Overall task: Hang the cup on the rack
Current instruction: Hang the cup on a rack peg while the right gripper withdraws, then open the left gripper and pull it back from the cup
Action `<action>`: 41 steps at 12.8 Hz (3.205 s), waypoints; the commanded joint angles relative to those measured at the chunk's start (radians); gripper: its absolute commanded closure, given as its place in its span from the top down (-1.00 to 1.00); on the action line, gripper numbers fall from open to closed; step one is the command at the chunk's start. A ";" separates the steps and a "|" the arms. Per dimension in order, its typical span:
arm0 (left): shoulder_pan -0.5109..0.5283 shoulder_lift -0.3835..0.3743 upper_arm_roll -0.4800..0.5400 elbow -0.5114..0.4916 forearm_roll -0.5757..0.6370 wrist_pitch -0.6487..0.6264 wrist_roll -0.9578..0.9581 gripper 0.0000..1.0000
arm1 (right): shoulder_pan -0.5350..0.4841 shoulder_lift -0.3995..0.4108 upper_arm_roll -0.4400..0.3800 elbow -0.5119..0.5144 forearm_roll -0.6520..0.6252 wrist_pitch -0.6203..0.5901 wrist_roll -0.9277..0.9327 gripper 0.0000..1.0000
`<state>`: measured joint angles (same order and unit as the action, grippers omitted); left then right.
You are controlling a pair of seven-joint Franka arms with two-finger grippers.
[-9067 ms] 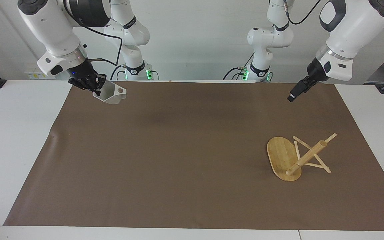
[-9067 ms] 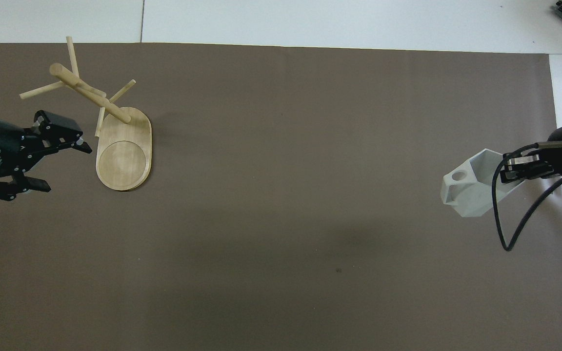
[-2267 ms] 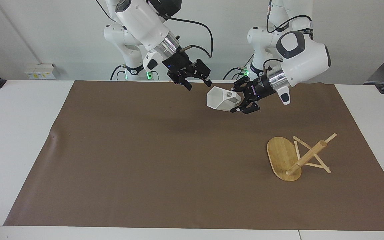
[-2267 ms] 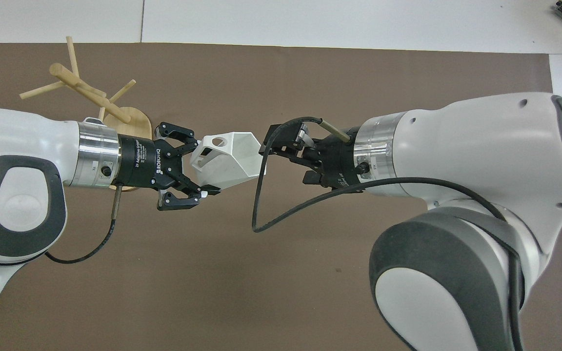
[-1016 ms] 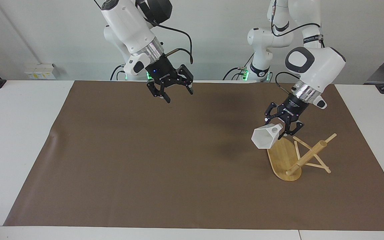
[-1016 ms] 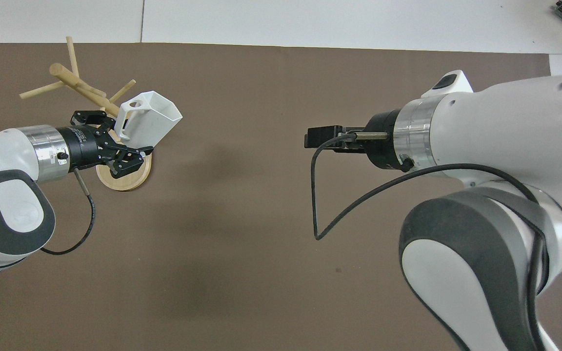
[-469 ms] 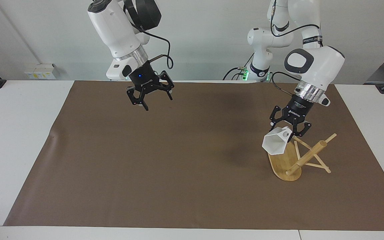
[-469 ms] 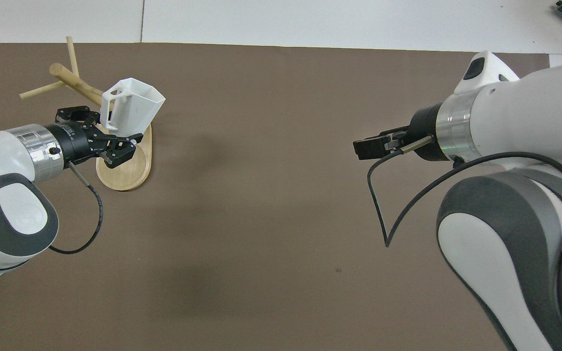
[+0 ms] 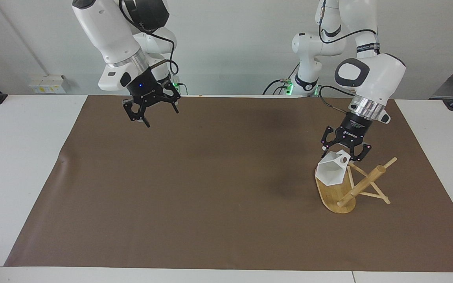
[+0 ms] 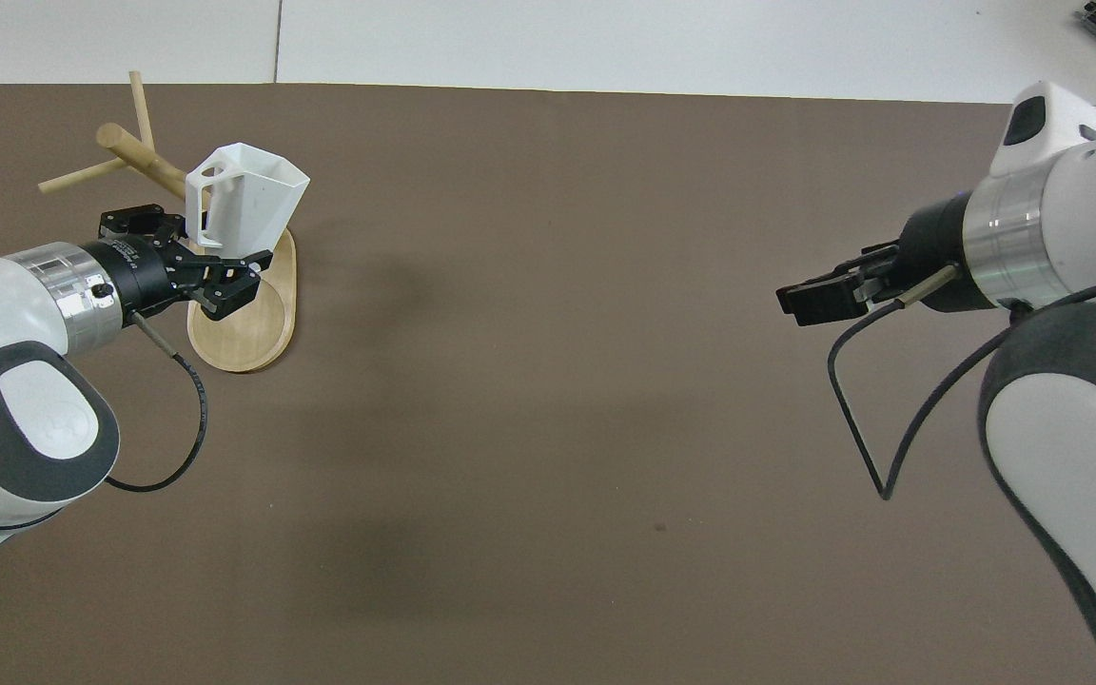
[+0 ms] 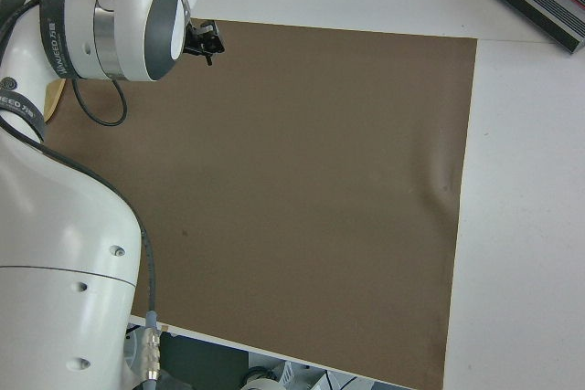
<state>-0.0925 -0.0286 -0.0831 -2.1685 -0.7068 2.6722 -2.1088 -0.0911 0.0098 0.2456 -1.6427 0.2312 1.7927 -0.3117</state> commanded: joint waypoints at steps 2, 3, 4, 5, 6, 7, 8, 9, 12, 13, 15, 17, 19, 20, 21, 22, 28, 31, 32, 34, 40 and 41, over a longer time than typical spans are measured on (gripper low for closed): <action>-0.001 -0.002 -0.004 -0.022 0.021 0.040 -0.056 -1.00 | -0.009 0.001 -0.012 0.057 -0.099 -0.073 -0.047 1.00; -0.001 -0.002 -0.003 -0.022 0.021 0.041 -0.066 -1.00 | -0.009 -0.001 -0.012 0.064 -0.134 -0.090 -0.050 1.00; -0.001 -0.001 -0.003 -0.022 0.021 0.041 -0.077 -1.00 | -0.009 -0.001 -0.012 0.079 -0.157 -0.110 -0.050 1.00; -0.001 -0.001 -0.003 -0.022 0.021 0.041 -0.080 -1.00 | -0.009 -0.001 -0.015 0.086 -0.174 -0.124 -0.050 1.00; 0.003 -0.001 -0.003 -0.022 0.021 0.041 -0.082 -1.00 | -0.009 -0.001 -0.031 0.087 -0.197 -0.136 -0.050 1.00; 0.008 -0.001 -0.003 -0.022 0.021 0.043 -0.088 -1.00 | -0.009 -0.001 -0.048 0.092 -0.208 -0.148 -0.050 1.00; 0.010 -0.001 -0.003 -0.024 0.021 0.043 -0.100 -1.00 | -0.009 -0.001 -0.069 0.101 -0.213 -0.165 -0.052 1.00; 0.011 -0.001 -0.003 -0.028 0.021 0.046 -0.102 -1.00 | -0.009 -0.001 -0.098 0.107 -0.213 -0.180 -0.050 1.00; 0.013 -0.001 -0.003 -0.036 0.021 0.049 -0.103 -1.00 | -0.009 -0.002 -0.134 0.107 -0.284 -0.207 -0.050 1.00; 0.013 -0.001 -0.001 -0.039 0.018 0.049 -0.103 -1.00 | -0.009 -0.005 -0.135 0.107 -0.332 -0.211 -0.050 1.00; 0.026 -0.001 -0.001 -0.040 0.018 0.049 -0.117 -1.00 | -0.009 -0.011 -0.150 0.106 -0.369 -0.220 -0.047 1.00; 0.033 -0.001 -0.001 -0.042 0.018 0.051 -0.117 -1.00 | -0.009 -0.016 -0.173 0.103 -0.369 -0.226 -0.043 1.00; 0.033 -0.001 -0.001 -0.045 0.021 0.051 -0.117 -1.00 | -0.009 -0.017 -0.195 0.095 -0.369 -0.233 -0.038 1.00; 0.034 -0.001 -0.001 -0.045 0.021 0.054 -0.115 -0.64 | -0.007 -0.019 -0.210 0.093 -0.366 -0.233 -0.038 1.00; 0.034 -0.001 -0.001 -0.045 0.021 0.051 -0.109 0.98 | -0.007 -0.019 -0.225 0.089 -0.360 -0.233 -0.038 1.00; 0.034 -0.001 -0.001 -0.045 0.021 0.051 -0.109 1.00 | -0.007 -0.025 -0.241 0.083 -0.352 -0.233 -0.038 1.00; 0.089 -0.001 0.002 -0.033 0.084 0.029 -0.105 1.00 | -0.007 -0.030 -0.273 0.080 -0.274 -0.277 0.167 1.00; 0.114 -0.002 0.002 -0.019 0.142 -0.026 -0.100 1.00 | -0.007 -0.030 -0.276 0.078 -0.274 -0.292 0.212 1.00; 0.126 -0.007 0.002 -0.016 0.186 -0.061 -0.099 1.00 | -0.007 -0.030 -0.276 0.080 -0.273 -0.312 0.229 1.00; 0.151 -0.019 0.003 0.001 0.295 -0.150 -0.086 1.00 | -0.007 -0.030 -0.281 0.080 -0.259 -0.341 0.268 1.00; 0.171 -0.068 0.003 0.050 0.542 -0.388 0.090 1.00 | -0.007 -0.033 -0.318 0.081 -0.214 -0.339 0.263 1.00; 0.171 -0.076 0.003 0.056 0.568 -0.408 0.136 1.00 | -0.007 -0.031 -0.333 0.083 -0.219 -0.322 0.263 1.00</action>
<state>0.0681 -0.0740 -0.0753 -2.1155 -0.1883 2.3208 -2.0399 -0.0975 -0.0046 -0.0649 -1.5456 -0.0029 1.4550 -0.0512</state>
